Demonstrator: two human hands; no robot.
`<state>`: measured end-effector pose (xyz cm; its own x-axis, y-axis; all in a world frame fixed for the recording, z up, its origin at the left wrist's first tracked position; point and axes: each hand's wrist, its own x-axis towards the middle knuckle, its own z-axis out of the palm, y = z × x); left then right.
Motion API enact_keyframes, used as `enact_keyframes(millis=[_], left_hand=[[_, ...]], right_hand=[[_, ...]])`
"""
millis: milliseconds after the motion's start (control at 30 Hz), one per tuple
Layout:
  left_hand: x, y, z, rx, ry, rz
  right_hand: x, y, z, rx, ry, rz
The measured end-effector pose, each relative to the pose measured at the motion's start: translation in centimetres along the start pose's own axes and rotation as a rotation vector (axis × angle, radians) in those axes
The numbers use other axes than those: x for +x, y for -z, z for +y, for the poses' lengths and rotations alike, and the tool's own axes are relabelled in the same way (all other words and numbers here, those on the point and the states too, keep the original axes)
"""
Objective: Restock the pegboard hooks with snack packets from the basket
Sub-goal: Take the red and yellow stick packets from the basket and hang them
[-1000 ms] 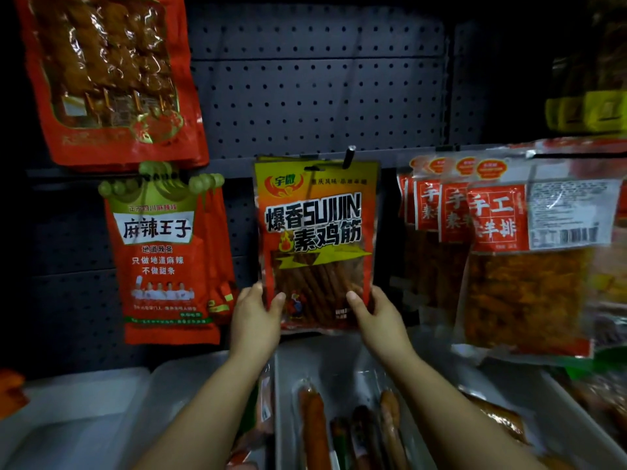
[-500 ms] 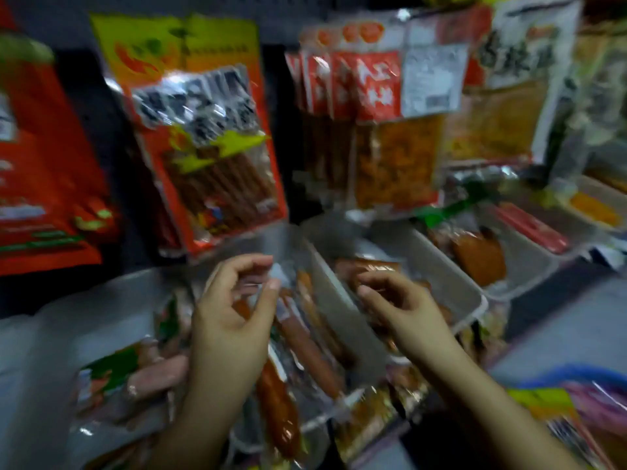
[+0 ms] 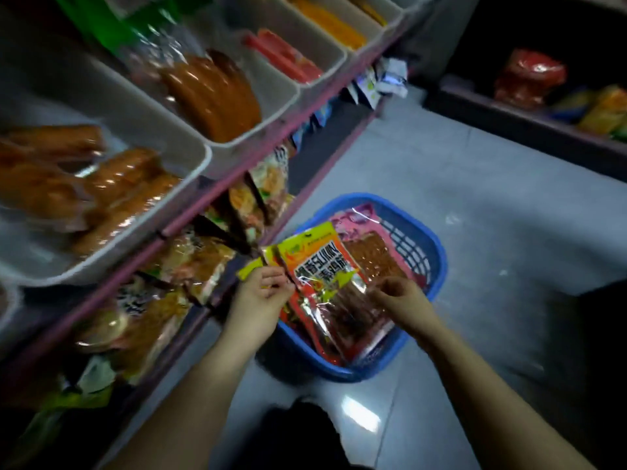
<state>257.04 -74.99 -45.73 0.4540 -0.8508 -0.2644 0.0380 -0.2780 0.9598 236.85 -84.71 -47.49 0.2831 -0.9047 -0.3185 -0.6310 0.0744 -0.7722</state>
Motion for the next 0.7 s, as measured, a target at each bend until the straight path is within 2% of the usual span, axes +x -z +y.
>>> enact_keyframes(millis=[67, 133, 267, 400, 500, 600, 700], left_hand=[[2.5, -1.3, -2.2, -0.013, 0.066, 0.05], [4.5, -2.1, -3.4, 0.03, 0.057, 0.046], [7.9, -2.4, -5.5, 0.046, 0.143, 0.114], [10.3, -2.7, -6.7, 0.016, 0.238, 0.149], [11.2, -2.9, -7.2, -0.027, 0.263, 0.131], [10.8, -2.5, -7.6, -0.103, 0.296, 0.142], [9.3, -1.6, -7.1, -0.221, 0.306, 0.072]], right_hand=[[2.6, -0.7, 1.7, -0.115, -0.028, -0.035], [5.1, -1.4, 2.5, -0.195, -0.041, -0.045], [9.7, -2.9, 2.0, -0.245, -0.05, -0.02], [13.2, -4.6, 0.6, -0.025, -0.069, -0.095], [15.2, -5.7, -0.1, 0.0, -0.074, -0.069], [15.8, -6.2, -0.2, -0.055, -0.175, -0.049], [14.7, -6.0, -0.5, 0.123, -0.171, -0.069]])
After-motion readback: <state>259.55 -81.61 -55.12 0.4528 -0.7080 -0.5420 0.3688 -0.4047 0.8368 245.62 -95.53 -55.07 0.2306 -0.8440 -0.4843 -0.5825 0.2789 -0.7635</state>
